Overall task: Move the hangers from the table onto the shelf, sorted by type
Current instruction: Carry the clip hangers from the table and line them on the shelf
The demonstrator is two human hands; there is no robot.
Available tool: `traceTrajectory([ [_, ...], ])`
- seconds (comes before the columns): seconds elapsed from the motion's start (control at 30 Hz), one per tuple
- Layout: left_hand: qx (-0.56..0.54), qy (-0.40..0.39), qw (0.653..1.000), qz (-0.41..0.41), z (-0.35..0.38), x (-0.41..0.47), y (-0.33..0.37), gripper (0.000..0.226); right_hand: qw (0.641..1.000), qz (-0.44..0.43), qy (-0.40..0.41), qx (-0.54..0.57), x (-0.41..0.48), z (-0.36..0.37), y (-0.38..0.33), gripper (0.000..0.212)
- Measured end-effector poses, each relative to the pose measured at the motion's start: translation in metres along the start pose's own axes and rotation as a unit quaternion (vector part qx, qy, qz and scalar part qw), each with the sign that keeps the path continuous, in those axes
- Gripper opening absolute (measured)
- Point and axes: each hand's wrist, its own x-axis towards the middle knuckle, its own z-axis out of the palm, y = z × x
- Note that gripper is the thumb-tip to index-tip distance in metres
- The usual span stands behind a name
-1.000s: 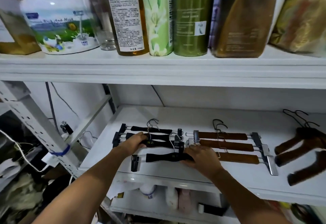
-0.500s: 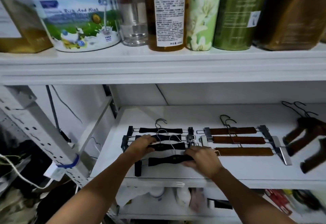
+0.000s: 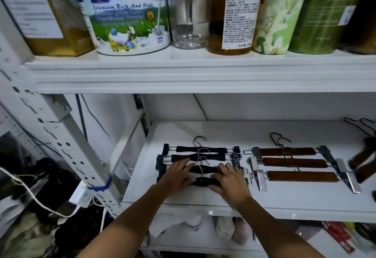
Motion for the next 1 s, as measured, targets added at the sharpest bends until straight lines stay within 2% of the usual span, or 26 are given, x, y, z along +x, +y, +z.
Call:
traceTrajectory([
  [0.13, -0.001, 0.004, 1.000, -0.008, 0.005, 0.001, -0.002, 0.115, 0.999, 0.015, 0.012, 0.027, -0.001, -0.001, -0.004, 0.038],
  [0.27, -0.004, 0.002, 1.000, -0.013, 0.010, 0.009, -0.007, 0.131, 0.998, 0.025, -0.014, 0.055, 0.001, -0.005, -0.006, 0.046],
  [0.37, -0.003, -0.006, 1.000, -0.018, 0.008, 0.012, -0.008, 0.132, 0.995, 0.025, -0.054, 0.076, 0.006, -0.009, -0.004, 0.051],
  [0.43, -0.002, -0.016, 1.000, -0.022, 0.005, 0.011, -0.006, 0.122, 0.994, 0.031, -0.066, 0.084, 0.007, -0.011, -0.005, 0.053],
  [0.57, 0.006, -0.009, 1.000, -0.015, -0.002, 0.007, 0.000, 0.068, 0.992, 0.039, -0.089, 0.085, 0.005, -0.013, -0.007, 0.064],
  [0.67, 0.007, 0.013, 1.000, 0.003, -0.010, 0.007, 0.002, 0.063, 0.993, 0.034, -0.082, 0.082, 0.003, -0.017, -0.007, 0.070],
  [1.0, 0.049, 0.073, 0.995, 0.044, -0.069, 0.042, 0.042, 0.058, 0.995, 0.058, -0.017, 0.075, 0.012, -0.058, 0.023, 0.050],
])
